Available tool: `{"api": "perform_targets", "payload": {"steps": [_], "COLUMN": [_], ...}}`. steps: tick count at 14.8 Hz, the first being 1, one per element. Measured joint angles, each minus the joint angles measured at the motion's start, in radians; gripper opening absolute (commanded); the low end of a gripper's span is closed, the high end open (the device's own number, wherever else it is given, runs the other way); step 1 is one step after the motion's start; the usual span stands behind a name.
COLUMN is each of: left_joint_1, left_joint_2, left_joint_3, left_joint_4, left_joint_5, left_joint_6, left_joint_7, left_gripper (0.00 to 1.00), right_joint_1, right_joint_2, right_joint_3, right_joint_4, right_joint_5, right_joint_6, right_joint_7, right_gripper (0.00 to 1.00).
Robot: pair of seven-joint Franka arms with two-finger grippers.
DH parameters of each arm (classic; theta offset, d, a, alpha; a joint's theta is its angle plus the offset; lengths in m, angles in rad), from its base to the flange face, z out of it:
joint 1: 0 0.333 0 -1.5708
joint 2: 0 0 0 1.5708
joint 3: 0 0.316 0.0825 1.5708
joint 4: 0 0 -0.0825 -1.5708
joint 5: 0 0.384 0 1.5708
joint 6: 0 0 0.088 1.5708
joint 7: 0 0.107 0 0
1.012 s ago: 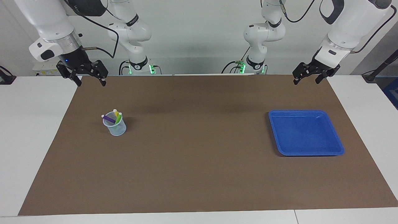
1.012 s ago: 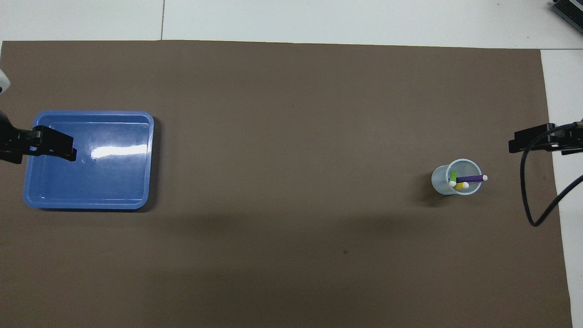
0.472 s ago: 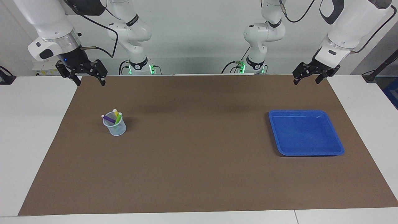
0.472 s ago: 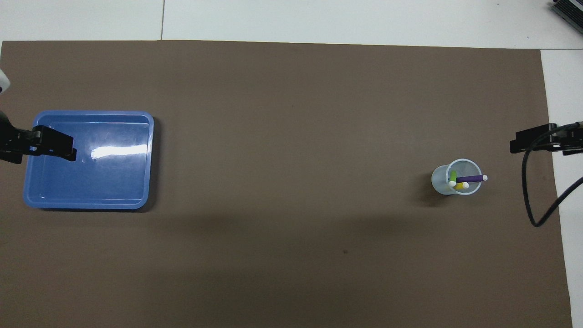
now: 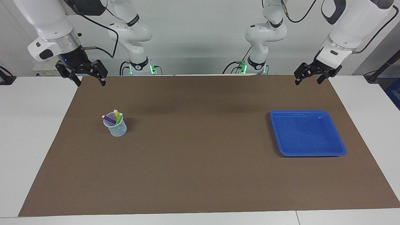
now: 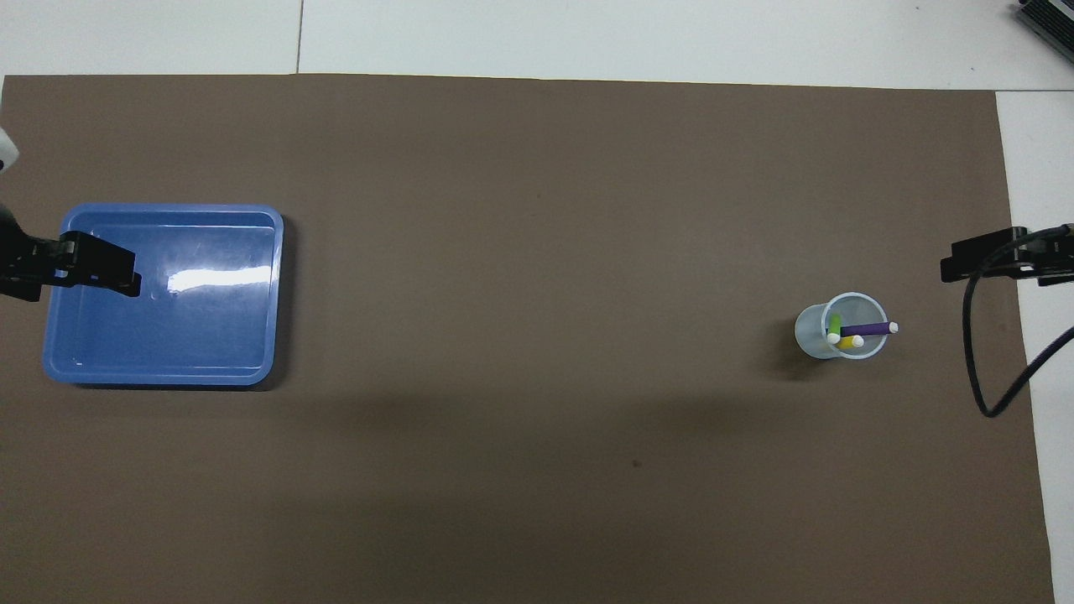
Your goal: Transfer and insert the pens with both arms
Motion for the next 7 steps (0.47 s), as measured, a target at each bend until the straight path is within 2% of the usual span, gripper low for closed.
{"api": "perform_targets", "payload": {"steps": [7], "left_joint_1": [0.0], "left_joint_2": [0.0], "left_joint_3": [0.0], "left_joint_4": [0.0], "left_joint_5": [0.0], "left_joint_6": [0.0], "left_joint_7": [0.0], "left_gripper": [1.0], "right_joint_1": [0.002], "right_joint_2": [0.0], "right_joint_3": [-0.001], "right_joint_4": [0.003], "right_joint_5": [-0.022], "right_joint_6": [0.0], "right_joint_7": [0.0], "right_gripper": [1.0]}}
